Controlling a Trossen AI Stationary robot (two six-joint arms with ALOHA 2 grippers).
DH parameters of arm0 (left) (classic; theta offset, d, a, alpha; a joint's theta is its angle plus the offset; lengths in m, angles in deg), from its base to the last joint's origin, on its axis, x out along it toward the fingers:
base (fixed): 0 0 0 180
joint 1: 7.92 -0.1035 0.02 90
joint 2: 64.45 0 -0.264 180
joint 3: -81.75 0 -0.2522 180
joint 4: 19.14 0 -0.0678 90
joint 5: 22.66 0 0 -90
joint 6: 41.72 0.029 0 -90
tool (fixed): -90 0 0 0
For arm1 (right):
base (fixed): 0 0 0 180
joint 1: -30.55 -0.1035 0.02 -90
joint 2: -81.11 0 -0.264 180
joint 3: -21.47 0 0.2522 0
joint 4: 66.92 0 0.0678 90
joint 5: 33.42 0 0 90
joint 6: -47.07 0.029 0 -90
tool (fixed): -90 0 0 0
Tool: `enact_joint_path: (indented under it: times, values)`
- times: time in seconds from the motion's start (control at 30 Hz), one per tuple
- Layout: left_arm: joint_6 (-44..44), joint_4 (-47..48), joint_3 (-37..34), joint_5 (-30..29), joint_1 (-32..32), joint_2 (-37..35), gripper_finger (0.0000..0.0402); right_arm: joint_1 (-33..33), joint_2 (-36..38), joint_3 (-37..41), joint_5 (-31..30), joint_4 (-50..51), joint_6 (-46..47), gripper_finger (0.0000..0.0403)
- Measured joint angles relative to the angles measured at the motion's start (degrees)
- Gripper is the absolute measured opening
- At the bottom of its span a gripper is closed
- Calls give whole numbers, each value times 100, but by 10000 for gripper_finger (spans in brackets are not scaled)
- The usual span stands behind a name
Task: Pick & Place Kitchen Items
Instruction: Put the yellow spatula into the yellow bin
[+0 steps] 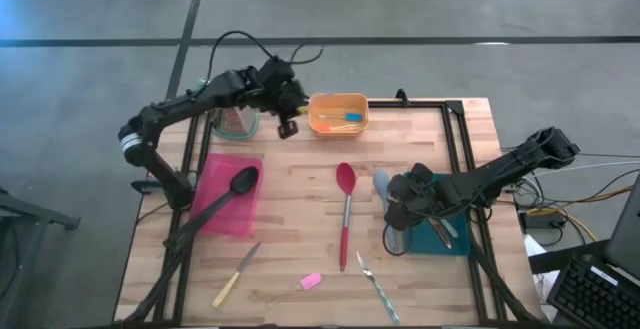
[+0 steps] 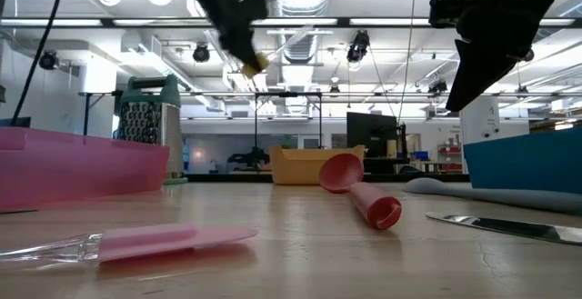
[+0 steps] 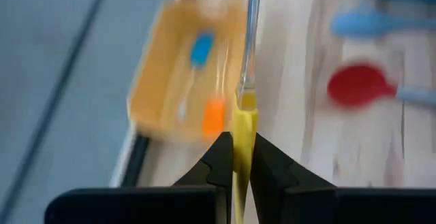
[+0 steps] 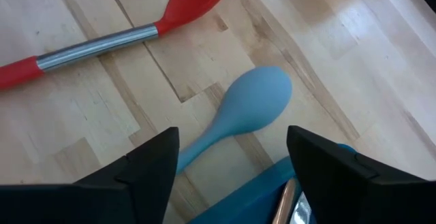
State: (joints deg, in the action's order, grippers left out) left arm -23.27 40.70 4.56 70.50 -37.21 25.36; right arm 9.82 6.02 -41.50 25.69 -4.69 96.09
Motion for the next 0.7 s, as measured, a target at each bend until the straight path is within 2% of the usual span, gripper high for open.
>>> enact_joint_path:
  times: [0.27, 0.7]
  values:
    - [617, -1450, 256, 77, 481, 550, 28, 0, 0, 0, -2, 2, -9, 264]
    - [706, -1613, 753, -214, 336, 1783, 28, 0, 0, 0, -2, 9, -12, 226]
